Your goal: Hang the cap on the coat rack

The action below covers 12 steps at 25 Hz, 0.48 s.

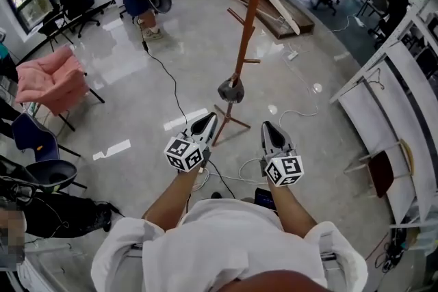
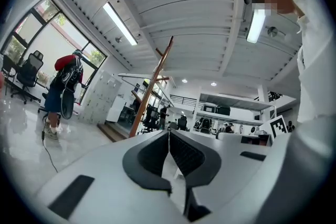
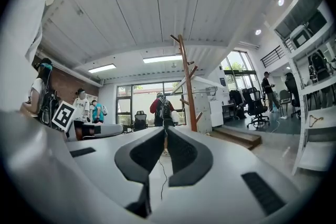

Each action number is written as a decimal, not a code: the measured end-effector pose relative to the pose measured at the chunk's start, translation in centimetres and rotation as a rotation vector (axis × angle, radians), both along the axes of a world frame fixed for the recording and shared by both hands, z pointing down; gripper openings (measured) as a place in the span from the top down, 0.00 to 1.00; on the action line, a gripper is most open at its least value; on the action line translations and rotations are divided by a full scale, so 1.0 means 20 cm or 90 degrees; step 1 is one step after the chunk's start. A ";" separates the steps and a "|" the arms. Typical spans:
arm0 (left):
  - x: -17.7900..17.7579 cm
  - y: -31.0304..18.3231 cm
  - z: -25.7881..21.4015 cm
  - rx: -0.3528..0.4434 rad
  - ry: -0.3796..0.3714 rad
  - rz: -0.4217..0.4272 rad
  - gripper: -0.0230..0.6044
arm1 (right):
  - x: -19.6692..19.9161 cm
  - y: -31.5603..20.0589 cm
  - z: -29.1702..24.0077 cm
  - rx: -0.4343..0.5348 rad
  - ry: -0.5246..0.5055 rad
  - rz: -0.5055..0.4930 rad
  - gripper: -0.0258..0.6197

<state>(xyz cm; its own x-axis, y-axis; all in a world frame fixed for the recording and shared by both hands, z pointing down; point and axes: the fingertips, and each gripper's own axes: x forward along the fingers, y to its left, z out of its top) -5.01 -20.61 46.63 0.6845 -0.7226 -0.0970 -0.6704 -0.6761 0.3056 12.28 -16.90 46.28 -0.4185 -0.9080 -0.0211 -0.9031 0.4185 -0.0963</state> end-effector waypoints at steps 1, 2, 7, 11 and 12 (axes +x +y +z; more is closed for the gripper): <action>0.01 0.04 -0.01 0.003 -0.003 0.002 0.93 | 0.00 0.04 0.00 0.000 -0.001 -0.005 0.91; 0.02 0.07 -0.02 0.005 -0.005 0.004 0.93 | 0.00 0.07 -0.01 0.000 -0.004 -0.010 0.91; 0.08 0.27 -0.04 0.015 -0.028 0.017 0.93 | 0.00 0.25 -0.08 0.025 -0.008 -0.045 0.91; 0.14 0.44 0.01 -0.008 -0.033 0.013 0.93 | 0.02 0.41 -0.11 0.055 -0.012 -0.063 0.91; 0.16 0.48 0.01 -0.009 -0.033 0.013 0.93 | 0.03 0.45 -0.11 0.055 -0.014 -0.068 0.91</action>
